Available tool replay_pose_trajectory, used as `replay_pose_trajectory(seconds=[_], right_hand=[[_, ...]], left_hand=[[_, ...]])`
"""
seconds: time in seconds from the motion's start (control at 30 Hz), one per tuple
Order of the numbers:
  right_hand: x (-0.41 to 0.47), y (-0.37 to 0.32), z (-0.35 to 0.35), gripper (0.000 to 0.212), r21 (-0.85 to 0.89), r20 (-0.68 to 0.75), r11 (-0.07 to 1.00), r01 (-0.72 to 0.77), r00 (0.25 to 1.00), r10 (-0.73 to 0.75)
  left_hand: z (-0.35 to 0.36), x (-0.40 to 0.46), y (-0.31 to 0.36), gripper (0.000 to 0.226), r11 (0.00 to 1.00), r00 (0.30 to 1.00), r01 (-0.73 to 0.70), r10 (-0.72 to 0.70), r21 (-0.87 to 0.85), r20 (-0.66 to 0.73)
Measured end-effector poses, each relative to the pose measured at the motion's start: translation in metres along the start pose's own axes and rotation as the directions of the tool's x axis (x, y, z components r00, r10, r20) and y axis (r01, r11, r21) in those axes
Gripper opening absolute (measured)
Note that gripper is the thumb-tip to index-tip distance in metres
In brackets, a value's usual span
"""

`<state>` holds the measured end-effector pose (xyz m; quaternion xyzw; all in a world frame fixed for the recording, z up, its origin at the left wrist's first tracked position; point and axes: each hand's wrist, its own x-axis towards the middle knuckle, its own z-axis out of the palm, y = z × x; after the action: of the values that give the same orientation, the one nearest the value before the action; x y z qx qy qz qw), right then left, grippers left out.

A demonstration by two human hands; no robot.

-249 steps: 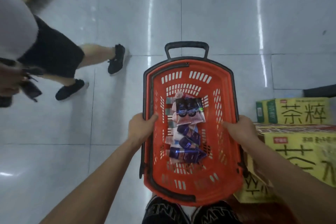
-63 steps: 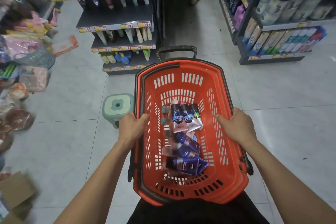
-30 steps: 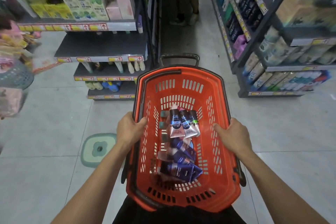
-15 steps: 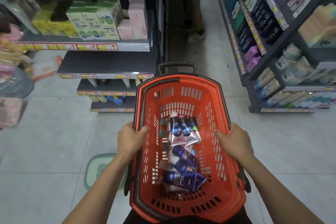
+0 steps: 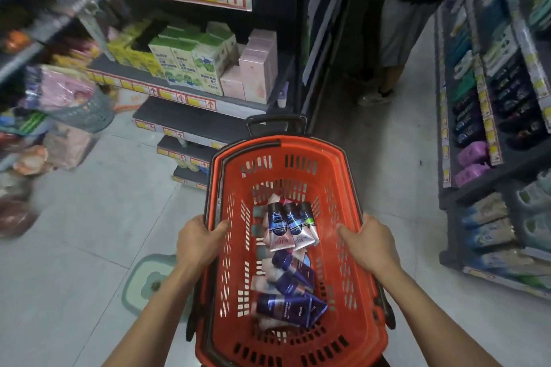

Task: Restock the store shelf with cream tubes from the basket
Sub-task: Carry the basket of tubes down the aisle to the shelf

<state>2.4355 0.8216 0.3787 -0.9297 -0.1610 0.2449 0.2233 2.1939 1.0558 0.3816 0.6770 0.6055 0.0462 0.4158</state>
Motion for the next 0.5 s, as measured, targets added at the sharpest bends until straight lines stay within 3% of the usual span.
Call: replay_pose_trajectory(seconds=[0.5], right_hand=[[0.064,-0.053,-0.016,0.035,-0.142,0.186,0.947,0.288,0.947,-0.260]], left_hand=[[0.005,-0.042,-0.004,0.027,0.967,0.943,0.178,-0.220,-0.180,-0.251]])
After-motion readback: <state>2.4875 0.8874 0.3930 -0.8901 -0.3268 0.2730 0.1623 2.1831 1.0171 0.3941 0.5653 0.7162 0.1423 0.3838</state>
